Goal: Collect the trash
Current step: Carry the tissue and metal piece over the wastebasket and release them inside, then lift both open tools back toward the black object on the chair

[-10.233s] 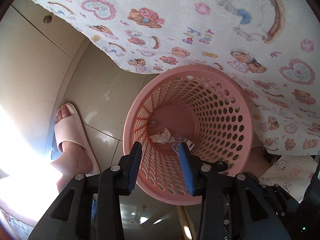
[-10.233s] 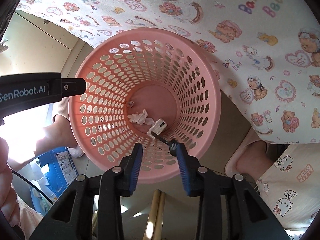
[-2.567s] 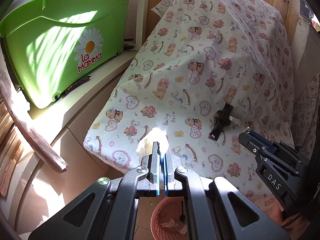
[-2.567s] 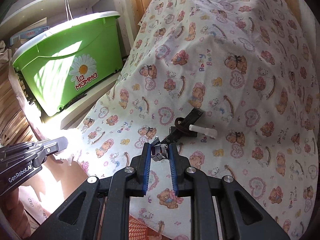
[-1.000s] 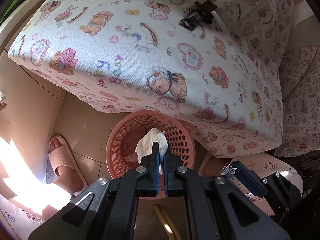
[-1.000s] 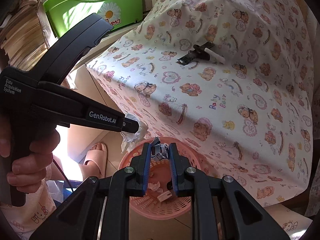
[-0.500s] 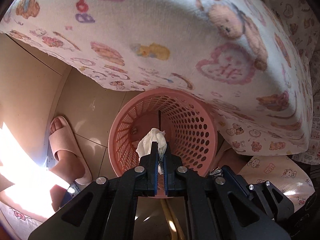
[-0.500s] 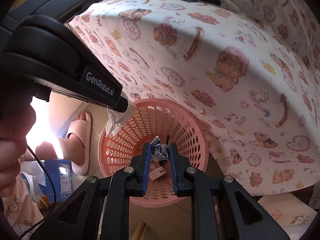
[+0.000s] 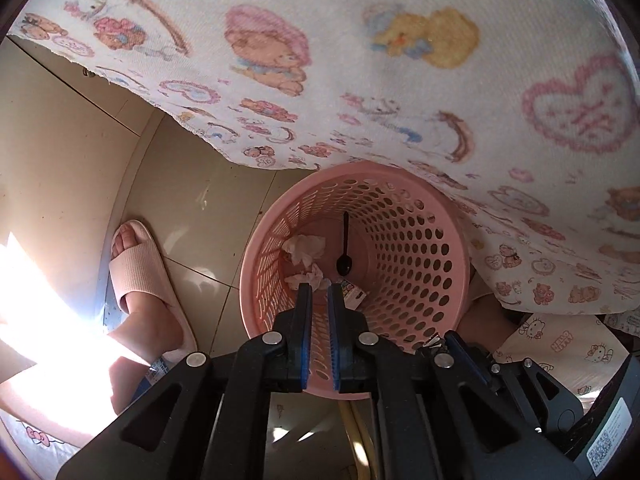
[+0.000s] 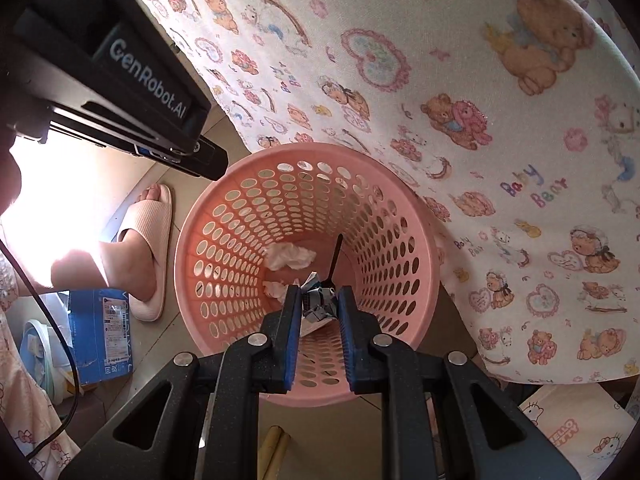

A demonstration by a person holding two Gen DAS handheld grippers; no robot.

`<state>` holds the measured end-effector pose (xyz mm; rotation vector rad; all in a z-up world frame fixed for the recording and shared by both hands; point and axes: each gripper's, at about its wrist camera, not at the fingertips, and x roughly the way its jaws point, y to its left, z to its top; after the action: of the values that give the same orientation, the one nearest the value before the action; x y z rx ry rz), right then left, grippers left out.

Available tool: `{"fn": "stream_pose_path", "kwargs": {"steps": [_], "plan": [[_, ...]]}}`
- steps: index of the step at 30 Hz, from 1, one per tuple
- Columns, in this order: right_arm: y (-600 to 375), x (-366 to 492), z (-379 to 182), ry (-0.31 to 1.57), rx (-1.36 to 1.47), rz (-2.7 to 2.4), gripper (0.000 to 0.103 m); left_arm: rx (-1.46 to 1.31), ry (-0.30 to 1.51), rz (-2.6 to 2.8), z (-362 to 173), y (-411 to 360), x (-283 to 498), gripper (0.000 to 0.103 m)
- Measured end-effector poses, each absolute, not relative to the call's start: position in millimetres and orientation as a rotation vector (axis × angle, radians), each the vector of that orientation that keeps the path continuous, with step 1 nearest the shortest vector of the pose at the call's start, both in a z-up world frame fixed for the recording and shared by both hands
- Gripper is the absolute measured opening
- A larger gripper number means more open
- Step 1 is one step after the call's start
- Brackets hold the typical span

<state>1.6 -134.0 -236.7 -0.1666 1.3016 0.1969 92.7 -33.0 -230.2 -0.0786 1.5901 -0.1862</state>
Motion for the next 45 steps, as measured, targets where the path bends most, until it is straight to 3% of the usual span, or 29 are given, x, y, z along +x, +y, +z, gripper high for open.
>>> {"fn": "stream_pose_path", "kwargs": {"steps": [9, 11, 13, 15, 17, 18, 34, 45], "plan": [[-128.2, 0.4, -243.8, 1.312, -0.175, 0.193, 0.020, -0.068, 1.617, -0.165, -247.5, -31.1, 92.4, 0.005], [-129.4, 1.7, -244.4, 1.315, -0.168, 0.197, 0.020, -0.071, 1.623, -0.149, -248.6, -29.1, 92.1, 0.014], [-129.6, 2.6, -246.1, 1.329, -0.167, 0.195, 0.023, -0.076, 1.624, -0.133, -248.4, -26.4, 91.8, 0.033], [-129.3, 3.2, -249.1, 1.352, -0.166, 0.200, 0.030, -0.075, 1.618, -0.122, -247.0, -24.1, 92.1, 0.037], [-128.5, 2.6, -250.3, 1.355, -0.165, 0.202, 0.054, -0.072, 1.614, -0.114, -245.2, -22.9, 92.3, 0.043], [-127.8, 1.3, -248.8, 1.339, -0.168, 0.197, 0.059, -0.074, 1.610, -0.110, -243.6, -22.5, 92.3, 0.046], [-131.9, 3.0, -205.6, 1.209, -0.158, 0.162, 0.059, -0.063, 1.490, -0.123, -196.4, -13.8, 94.8, 0.052], [-149.1, -12.8, -115.4, 0.945, -0.062, 0.127, 0.059, -0.011, 1.160, -0.032, -117.3, -0.8, 91.0, 0.053]]}}
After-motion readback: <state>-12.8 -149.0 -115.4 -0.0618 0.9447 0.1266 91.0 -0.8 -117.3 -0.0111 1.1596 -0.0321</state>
